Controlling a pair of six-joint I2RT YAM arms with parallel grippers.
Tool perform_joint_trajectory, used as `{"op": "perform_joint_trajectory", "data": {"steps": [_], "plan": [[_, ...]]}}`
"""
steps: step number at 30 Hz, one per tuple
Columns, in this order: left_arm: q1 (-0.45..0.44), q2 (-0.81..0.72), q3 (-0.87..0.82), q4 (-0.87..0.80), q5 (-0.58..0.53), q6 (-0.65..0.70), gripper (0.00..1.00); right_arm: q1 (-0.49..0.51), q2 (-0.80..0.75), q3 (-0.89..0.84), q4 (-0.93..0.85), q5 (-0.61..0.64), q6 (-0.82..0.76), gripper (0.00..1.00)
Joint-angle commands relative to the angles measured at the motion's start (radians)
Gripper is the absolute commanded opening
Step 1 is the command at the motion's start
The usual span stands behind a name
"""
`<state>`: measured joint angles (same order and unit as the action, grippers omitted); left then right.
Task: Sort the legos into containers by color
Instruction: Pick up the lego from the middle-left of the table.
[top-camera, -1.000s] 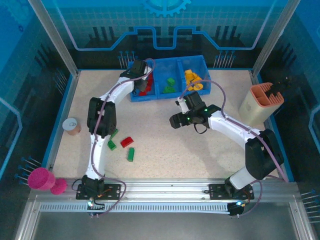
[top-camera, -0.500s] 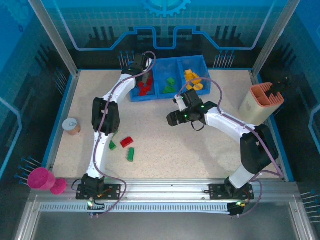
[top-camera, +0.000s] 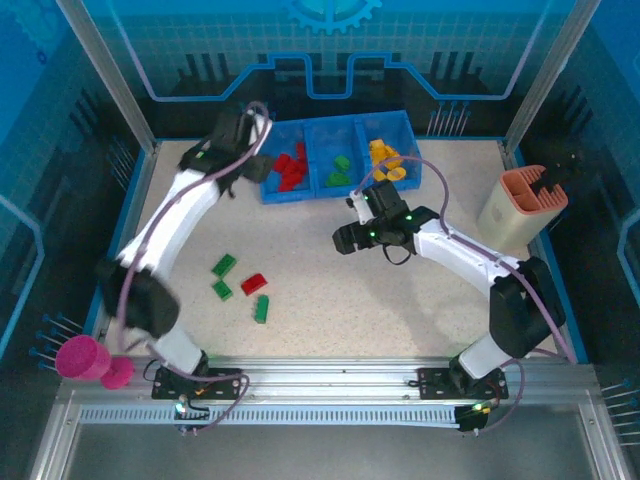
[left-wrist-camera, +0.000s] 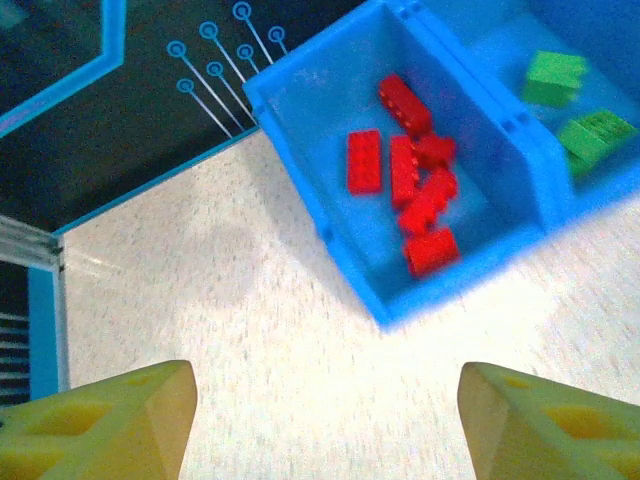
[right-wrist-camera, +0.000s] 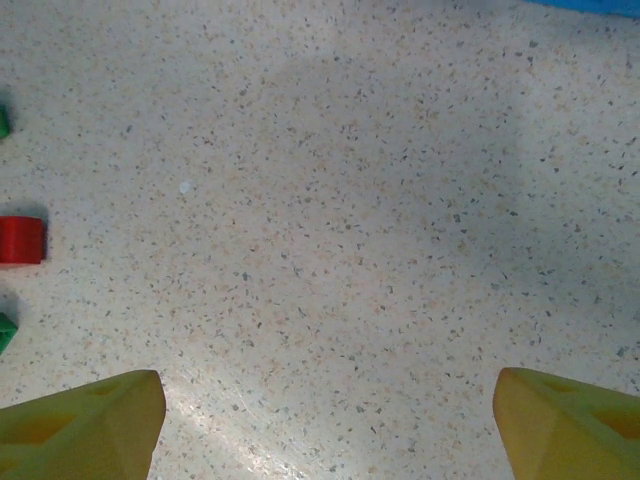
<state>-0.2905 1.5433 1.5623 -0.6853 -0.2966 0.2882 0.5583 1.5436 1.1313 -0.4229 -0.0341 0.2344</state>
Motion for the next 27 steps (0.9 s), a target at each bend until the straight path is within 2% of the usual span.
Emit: {"op": "perform_joint_trajectory", "data": {"steps": [1, 3, 5, 9, 12, 27], "plan": [[-0.077, -0.128, -0.261, -0.202, 0.043, 0.023, 0.71, 0.012, -0.049, -0.008, -0.027, 0.006, -0.022, 0.87], [-0.119, -0.221, -0.392, -0.258, 0.021, 0.015, 0.7, 0.012, -0.073, -0.005, -0.05, 0.021, -0.034, 0.87], [-0.127, -0.303, -0.496, -0.266, 0.047, 0.008, 0.7, 0.011, -0.087, -0.005, -0.056, 0.022, -0.037, 0.87], [-0.14, -0.426, -0.652, -0.193, 0.081, 0.039, 0.71, 0.011, -0.082, 0.001, -0.064, 0.014, -0.032, 0.87], [-0.143, -0.472, -0.699, -0.143, 0.067, 0.057, 0.71, 0.013, -0.07, 0.022, -0.096, 0.02, -0.02, 0.87], [-0.172, -0.304, -0.775, 0.026, 0.045, 0.109, 0.72, 0.012, -0.059, 0.013, -0.08, 0.022, -0.028, 0.88]]}}
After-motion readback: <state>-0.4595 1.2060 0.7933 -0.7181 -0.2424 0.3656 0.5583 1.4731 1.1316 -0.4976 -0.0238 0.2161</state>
